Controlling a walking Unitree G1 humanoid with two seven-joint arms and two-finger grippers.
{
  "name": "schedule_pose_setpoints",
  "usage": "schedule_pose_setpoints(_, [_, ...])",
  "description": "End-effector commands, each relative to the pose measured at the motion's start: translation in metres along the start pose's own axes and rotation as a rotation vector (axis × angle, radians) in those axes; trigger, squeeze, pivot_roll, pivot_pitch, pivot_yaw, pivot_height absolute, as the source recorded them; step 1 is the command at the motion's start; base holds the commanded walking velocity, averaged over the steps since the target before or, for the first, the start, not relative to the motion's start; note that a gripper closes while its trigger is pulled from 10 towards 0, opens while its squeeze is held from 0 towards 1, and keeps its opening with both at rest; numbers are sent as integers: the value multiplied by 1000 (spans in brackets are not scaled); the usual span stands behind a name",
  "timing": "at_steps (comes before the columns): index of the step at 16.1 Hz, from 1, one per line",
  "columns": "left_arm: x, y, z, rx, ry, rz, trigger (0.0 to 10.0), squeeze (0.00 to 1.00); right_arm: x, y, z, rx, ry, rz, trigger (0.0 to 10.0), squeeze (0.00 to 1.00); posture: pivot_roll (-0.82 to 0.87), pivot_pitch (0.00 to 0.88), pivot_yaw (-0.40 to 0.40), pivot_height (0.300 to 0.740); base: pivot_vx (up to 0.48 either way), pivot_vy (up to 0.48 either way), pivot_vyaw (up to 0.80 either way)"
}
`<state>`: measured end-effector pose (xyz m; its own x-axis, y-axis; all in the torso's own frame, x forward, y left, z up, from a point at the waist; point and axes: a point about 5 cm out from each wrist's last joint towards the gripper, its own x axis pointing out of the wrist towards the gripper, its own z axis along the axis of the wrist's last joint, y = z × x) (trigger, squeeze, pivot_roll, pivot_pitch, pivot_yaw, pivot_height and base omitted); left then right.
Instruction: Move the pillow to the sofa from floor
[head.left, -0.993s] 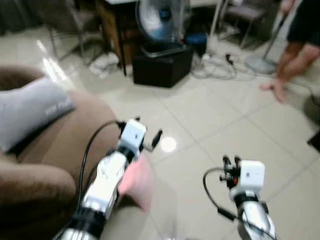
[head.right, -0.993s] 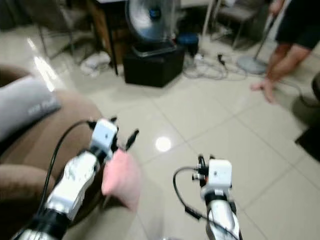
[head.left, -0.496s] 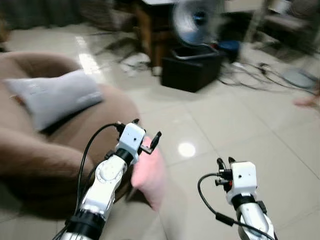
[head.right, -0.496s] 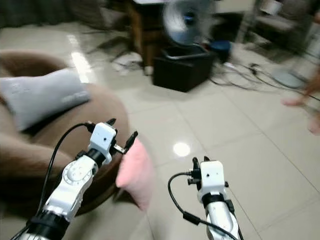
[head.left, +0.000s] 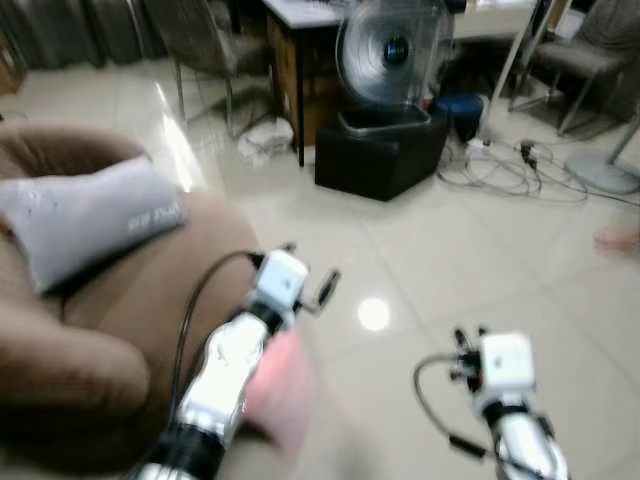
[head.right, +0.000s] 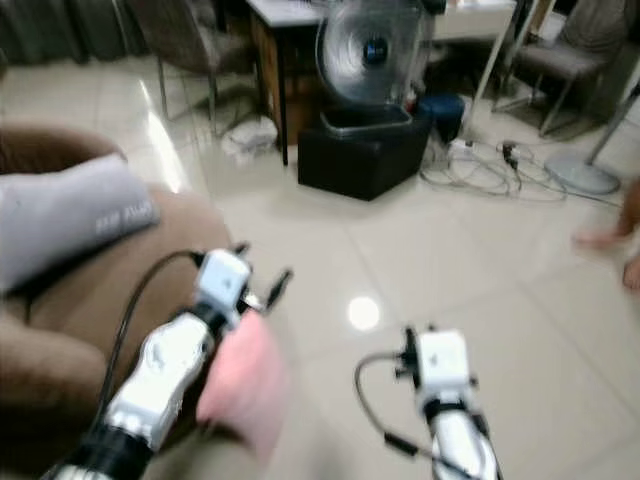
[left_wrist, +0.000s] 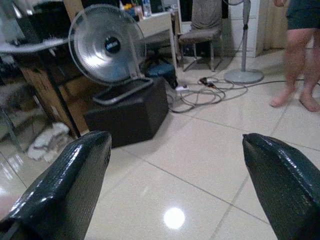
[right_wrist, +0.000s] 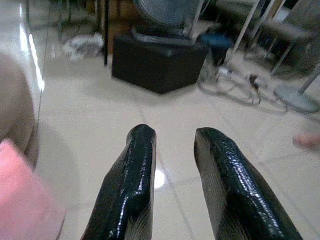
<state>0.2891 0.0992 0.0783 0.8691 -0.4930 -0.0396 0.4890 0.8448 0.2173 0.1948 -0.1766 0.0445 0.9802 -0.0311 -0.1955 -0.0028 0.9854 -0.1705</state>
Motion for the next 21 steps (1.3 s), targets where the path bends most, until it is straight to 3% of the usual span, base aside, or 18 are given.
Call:
schedule_pose_setpoints(1, [-6,12,-4,17,19,36,10000,0,2,8,4,22,-12,25,10000,0,-45,0,-4,740,364,-270,0])
schedule_pose_setpoints(7, [-7,19,-6,22,36,64,10000,0,1,13,5,3,-10,72,10000,0,-38,2,-6,740,299,-171,0])
schedule_pose_setpoints(13, [-9,24,-3,15,15,59,10000,0,3,25,5,-25,-12,161,10000,0,-23,1,-8,740,0,0,800])
schedule_pose_setpoints(21, [-7,27,1,37,2,28,10000,0,-1,31,0,12,-1,173,10000,0,-20,3,17,740,407,0,700])
